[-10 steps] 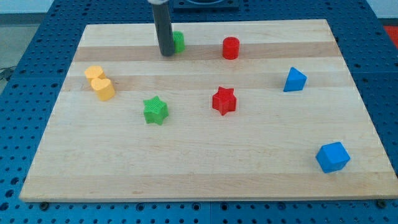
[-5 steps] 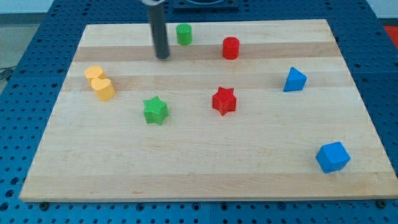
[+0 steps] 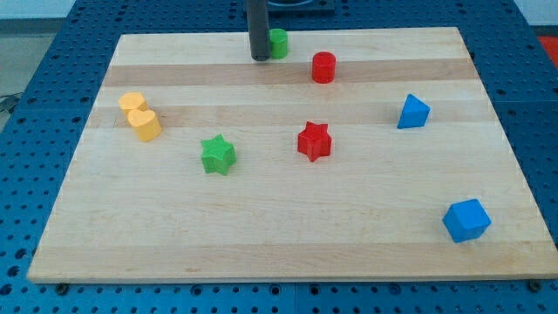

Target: Place the green circle at the top center of the board

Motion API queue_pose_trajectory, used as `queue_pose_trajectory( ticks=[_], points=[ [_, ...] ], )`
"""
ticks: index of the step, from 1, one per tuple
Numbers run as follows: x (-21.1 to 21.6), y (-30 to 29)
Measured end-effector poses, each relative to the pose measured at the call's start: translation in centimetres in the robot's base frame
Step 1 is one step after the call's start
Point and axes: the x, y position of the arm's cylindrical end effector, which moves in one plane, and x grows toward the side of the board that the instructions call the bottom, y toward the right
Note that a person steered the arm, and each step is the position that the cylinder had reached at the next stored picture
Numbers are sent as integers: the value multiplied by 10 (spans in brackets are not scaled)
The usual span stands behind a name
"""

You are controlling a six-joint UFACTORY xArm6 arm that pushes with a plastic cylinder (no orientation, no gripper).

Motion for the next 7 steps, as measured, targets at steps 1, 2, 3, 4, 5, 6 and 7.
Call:
queue_pose_trajectory(
  ticks=[1, 2, 3, 4, 5, 6, 7],
  points=[
    [-2, 0],
    [-8, 0],
    [-42, 0],
    [-42, -1],
    [-45, -28],
    [-57, -17],
    [-59, -6]
  ],
)
